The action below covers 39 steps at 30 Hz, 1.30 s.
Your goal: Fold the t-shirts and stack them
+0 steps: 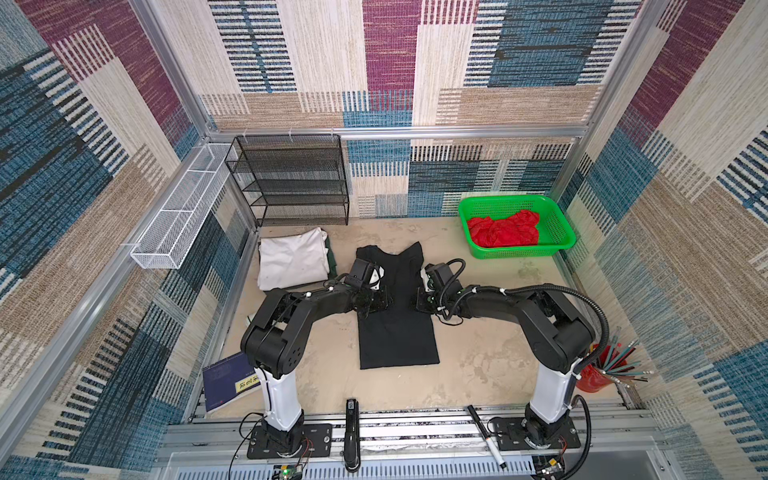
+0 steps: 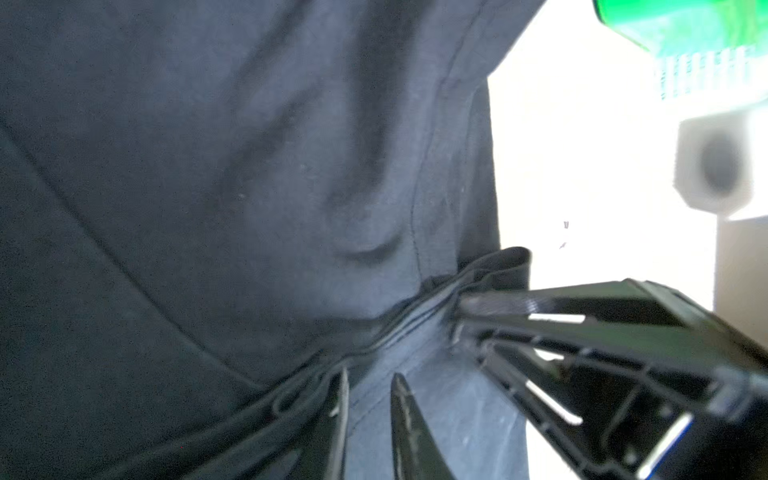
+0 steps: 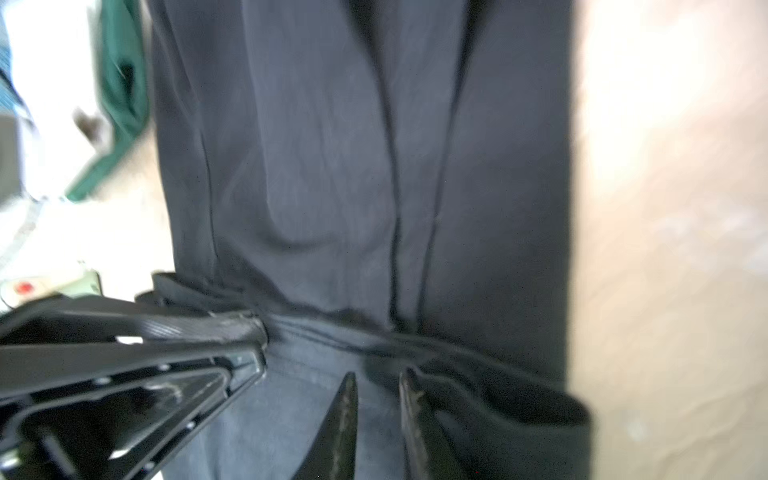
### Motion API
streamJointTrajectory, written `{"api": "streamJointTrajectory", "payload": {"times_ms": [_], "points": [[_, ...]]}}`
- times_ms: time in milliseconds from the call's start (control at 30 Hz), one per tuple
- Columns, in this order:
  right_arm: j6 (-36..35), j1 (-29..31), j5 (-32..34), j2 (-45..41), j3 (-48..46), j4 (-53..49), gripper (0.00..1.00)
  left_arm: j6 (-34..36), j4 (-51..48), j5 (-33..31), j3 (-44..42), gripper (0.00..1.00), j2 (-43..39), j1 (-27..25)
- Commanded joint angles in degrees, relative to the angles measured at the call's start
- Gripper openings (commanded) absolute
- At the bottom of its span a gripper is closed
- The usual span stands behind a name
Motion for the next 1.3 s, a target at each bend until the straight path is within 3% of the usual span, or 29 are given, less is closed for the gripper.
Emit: {"api": "streamJointTrajectory", "payload": {"times_ms": [0, 133, 400, 633, 1000, 1100, 1267], "points": [[-0.9, -1.6, 1.8, 0.6, -2.3, 0.1, 0.23, -0.7, 1.4, -3.5, -1.5, 0.22, 1.1, 1.4], [-2.3, -1.8, 2.0, 0.2, -3.7, 0.1, 0.22, 0.9, 3.2, -1.8, -3.9, 0.23, 0.1, 2.9], [-3.2, -1.8, 3.3, -4.9, -6.9, 1.2, 0.22, 4.1, 3.8, -4.3, -12.7, 0.27, -13.4, 5.6], [-2.1, -1.4, 2.7, -13.1, -11.1, 2.0, 0.23, 1.5, 3.3, -1.7, -17.5, 0.23, -16.5, 5.7], [4.7, 3.2, 0.6, -22.7, -20.6, 0.3, 0.23, -2.8, -6.9, -2.1, -30.9, 0.22, -36.6, 0.4], [7.1, 3.5, 1.5, -21.2, -23.5, 1.8, 0.23, -3.9, -7.3, -3.3, -34.3, 0.22, -37.5, -0.3], [6.9, 3.7, 8.1, -21.7, -21.9, -6.9, 0.23, -4.9, -9.7, -4.4, -35.8, 0.21, -35.2, -0.4]]}}
